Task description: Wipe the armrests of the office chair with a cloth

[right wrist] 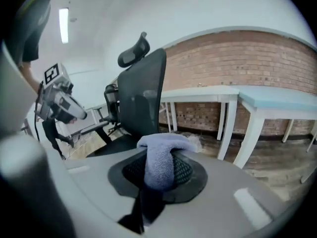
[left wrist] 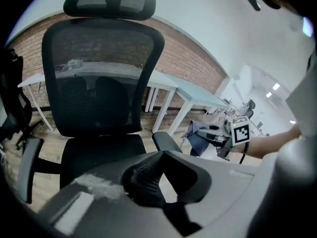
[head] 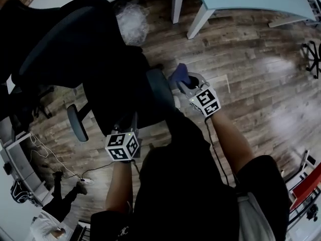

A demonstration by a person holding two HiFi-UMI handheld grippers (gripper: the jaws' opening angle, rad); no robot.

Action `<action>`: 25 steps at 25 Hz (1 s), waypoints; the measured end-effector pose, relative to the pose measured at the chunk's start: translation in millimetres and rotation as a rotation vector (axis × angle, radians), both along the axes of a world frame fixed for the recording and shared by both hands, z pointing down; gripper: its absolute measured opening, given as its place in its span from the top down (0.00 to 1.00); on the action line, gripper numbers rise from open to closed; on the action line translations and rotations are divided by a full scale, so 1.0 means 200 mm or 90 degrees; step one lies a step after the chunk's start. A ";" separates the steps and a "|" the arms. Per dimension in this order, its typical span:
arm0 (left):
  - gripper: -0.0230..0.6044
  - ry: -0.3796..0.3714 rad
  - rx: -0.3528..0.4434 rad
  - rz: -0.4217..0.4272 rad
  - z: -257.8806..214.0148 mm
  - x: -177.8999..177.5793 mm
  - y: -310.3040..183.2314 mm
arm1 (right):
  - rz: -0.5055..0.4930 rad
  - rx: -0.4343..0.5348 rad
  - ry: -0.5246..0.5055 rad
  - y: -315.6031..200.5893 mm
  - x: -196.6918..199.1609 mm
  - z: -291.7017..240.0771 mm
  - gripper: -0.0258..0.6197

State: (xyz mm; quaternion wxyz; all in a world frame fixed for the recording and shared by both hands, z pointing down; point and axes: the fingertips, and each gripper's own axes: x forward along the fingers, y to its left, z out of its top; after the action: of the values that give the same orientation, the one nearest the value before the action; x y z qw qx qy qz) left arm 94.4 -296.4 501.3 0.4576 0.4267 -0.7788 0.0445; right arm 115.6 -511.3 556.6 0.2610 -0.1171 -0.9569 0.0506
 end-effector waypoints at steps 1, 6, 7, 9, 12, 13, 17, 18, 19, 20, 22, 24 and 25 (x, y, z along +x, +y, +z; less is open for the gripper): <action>0.95 -0.006 0.011 -0.005 -0.02 0.01 0.01 | 0.012 -0.005 -0.024 0.02 0.00 -0.09 0.86; 0.95 -0.061 0.062 -0.051 -0.11 0.06 0.12 | 0.022 -0.025 -0.095 0.16 0.02 -0.46 0.86; 0.95 -0.076 0.074 -0.059 -0.15 0.08 0.16 | 0.022 -0.027 -0.114 0.21 0.04 -0.54 0.86; 0.95 -0.101 0.099 -0.080 -0.24 0.15 0.28 | 0.025 -0.029 -0.153 0.33 0.12 -0.69 0.86; 0.95 -0.142 0.118 -0.107 -0.34 0.24 0.45 | 0.026 -0.050 -0.189 0.52 0.25 -0.86 0.86; 0.95 -0.151 0.126 -0.112 -0.37 0.26 0.51 | 0.024 -0.060 -0.194 0.59 0.29 -0.90 0.86; 0.95 -0.189 0.181 -0.137 -0.53 0.34 0.71 | 0.011 -0.068 -0.231 0.84 0.44 -1.05 0.86; 0.95 -0.203 0.190 -0.139 -0.57 0.37 0.76 | 0.006 -0.068 -0.241 0.90 0.49 -1.08 0.86; 0.95 -0.216 0.196 -0.138 -0.60 0.41 0.81 | -0.001 -0.069 -0.245 0.96 0.54 -1.10 0.86; 0.95 -0.228 0.200 -0.136 -0.63 0.46 0.85 | -0.010 -0.069 -0.245 1.02 0.60 -1.12 0.86; 0.95 -0.247 0.208 -0.137 -0.67 0.54 0.95 | -0.026 -0.062 -0.245 1.14 0.72 -1.14 0.86; 0.95 -0.249 0.219 -0.154 -0.70 0.62 1.06 | -0.029 -0.051 -0.243 1.24 0.83 -1.16 0.86; 0.95 -0.246 0.224 -0.164 -0.71 0.65 1.10 | -0.028 -0.047 -0.240 1.28 0.89 -1.17 0.86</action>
State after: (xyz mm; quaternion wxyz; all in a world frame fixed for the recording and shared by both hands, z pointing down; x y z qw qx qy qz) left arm 224.9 -77.0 360.0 0.2218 0.3807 -0.8950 -0.0693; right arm 292.8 -256.2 322.1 0.0735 -0.1552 -0.9835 0.0567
